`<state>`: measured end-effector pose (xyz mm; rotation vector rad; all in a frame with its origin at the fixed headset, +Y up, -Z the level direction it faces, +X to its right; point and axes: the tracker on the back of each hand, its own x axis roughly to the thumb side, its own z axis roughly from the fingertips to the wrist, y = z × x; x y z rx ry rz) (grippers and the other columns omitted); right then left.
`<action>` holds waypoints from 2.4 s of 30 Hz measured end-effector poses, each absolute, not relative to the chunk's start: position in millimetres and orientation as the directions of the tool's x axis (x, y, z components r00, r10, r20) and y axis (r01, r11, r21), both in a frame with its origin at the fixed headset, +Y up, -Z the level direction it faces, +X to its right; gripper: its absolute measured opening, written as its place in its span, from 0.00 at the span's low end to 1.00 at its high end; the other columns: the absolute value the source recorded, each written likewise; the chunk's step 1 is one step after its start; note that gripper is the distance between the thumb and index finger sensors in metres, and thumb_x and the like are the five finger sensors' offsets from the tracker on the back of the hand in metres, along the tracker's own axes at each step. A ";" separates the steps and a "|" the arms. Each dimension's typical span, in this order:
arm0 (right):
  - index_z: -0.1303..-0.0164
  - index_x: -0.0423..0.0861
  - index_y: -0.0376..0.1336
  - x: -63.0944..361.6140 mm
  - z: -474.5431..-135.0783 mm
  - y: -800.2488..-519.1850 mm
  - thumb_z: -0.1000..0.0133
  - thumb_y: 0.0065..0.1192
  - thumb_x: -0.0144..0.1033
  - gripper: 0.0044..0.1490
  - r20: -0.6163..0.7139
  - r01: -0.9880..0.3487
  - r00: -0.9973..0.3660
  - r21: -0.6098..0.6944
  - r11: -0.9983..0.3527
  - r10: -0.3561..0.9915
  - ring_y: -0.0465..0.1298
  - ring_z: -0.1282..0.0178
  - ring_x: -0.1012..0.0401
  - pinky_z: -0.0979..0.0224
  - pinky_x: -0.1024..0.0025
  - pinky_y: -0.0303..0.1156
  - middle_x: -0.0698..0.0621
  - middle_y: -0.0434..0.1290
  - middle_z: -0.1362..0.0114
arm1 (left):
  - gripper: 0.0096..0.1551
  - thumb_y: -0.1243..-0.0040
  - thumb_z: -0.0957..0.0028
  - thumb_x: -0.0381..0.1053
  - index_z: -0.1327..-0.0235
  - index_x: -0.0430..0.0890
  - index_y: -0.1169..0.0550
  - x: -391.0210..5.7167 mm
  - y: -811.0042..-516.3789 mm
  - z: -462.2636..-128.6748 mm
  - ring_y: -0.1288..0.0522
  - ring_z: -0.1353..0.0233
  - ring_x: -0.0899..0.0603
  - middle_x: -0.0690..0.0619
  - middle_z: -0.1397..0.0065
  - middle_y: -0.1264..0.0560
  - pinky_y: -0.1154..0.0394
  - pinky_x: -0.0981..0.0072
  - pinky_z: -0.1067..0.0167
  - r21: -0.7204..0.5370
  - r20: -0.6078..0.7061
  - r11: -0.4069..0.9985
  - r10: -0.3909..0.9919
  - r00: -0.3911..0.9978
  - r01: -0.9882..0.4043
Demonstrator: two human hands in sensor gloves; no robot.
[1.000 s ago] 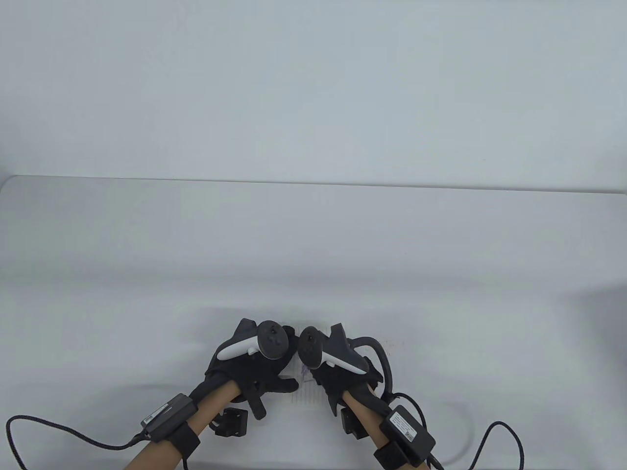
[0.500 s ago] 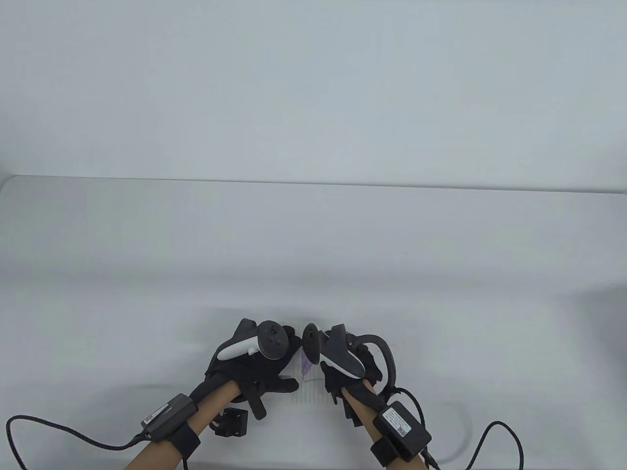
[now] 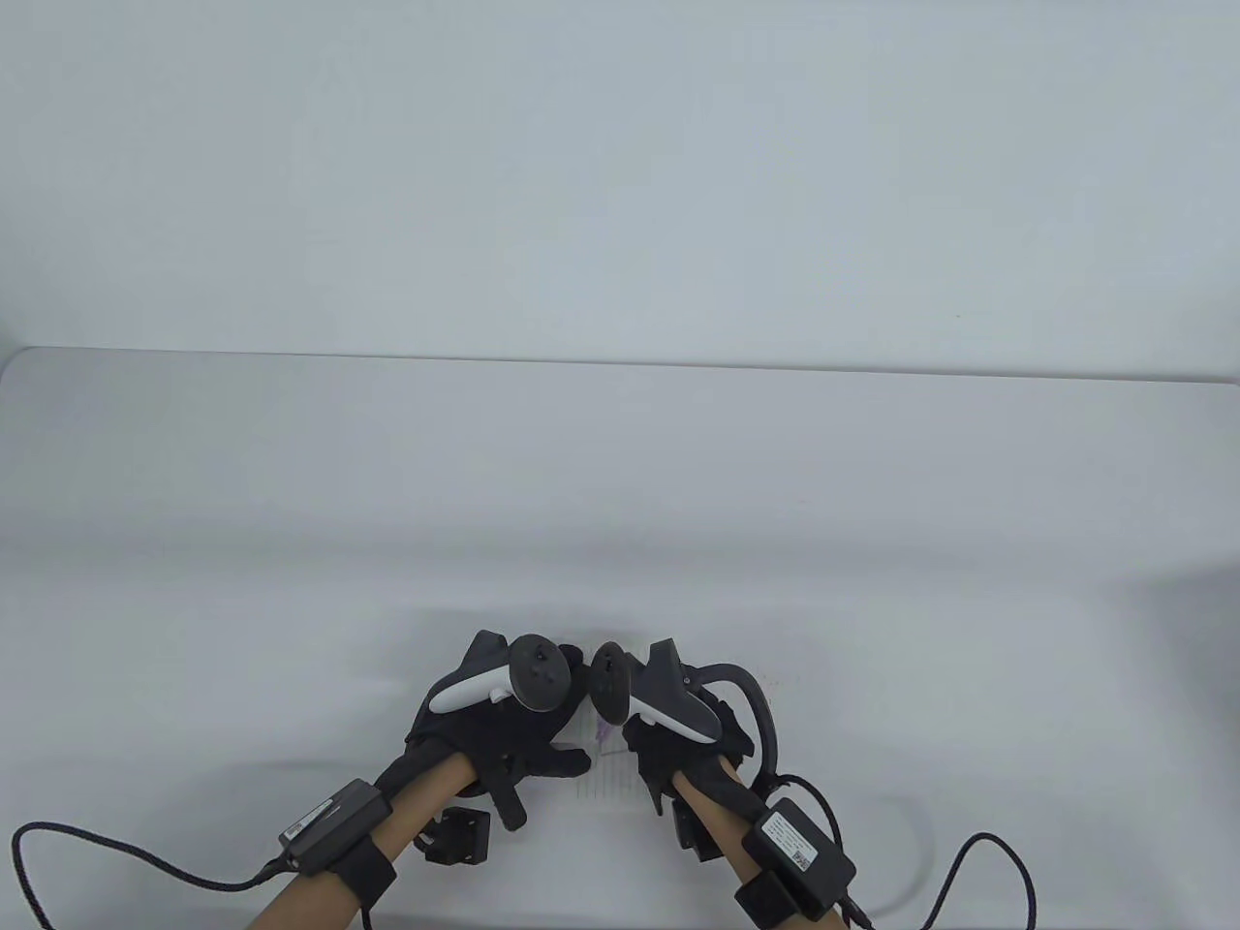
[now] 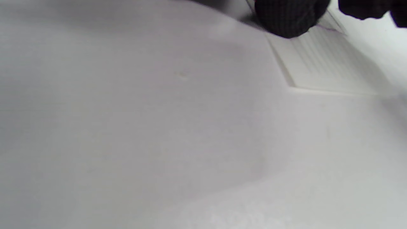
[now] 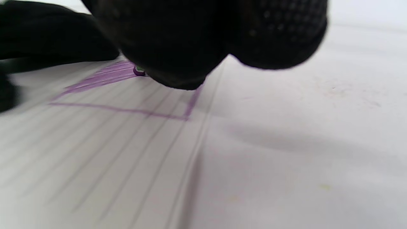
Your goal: Apply wax crayon on paper
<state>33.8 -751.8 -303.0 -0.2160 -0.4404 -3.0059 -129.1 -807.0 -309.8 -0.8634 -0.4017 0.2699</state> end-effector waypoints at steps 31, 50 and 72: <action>0.39 0.40 0.70 22.5 -290.5 -751.2 0.41 0.61 0.41 0.25 0.242 0.061 -0.966 0.558 -0.827 0.092 0.80 0.74 0.69 0.65 0.71 0.80 0.50 0.82 0.57 | 0.54 0.54 0.42 0.66 0.28 0.65 0.76 -128.9 -807.1 -309.9 0.89 0.22 0.53 0.68 0.23 0.84 0.90 0.48 0.31 -0.780 0.232 0.622 0.388 0.892 -0.067; 0.40 0.39 0.71 37.6 -301.5 -752.7 0.41 0.60 0.41 0.26 0.258 0.098 -0.966 0.359 -0.928 -0.002 0.80 0.76 0.71 0.67 0.73 0.80 0.51 0.82 0.59 | 0.54 0.54 0.42 0.66 0.28 0.65 0.76 -128.9 -807.2 -310.0 0.89 0.23 0.53 0.67 0.23 0.85 0.90 0.48 0.31 -0.780 0.233 0.622 0.386 0.892 -0.065; 0.41 0.39 0.71 38.5 -317.9 -748.2 0.41 0.60 0.41 0.26 0.135 0.185 -0.980 0.344 -0.921 -0.147 0.80 0.77 0.71 0.68 0.72 0.80 0.50 0.82 0.60 | 0.54 0.54 0.42 0.66 0.28 0.65 0.76 -128.9 -807.0 -309.8 0.89 0.22 0.53 0.67 0.23 0.84 0.90 0.47 0.30 -0.777 0.236 0.627 0.382 0.894 -0.063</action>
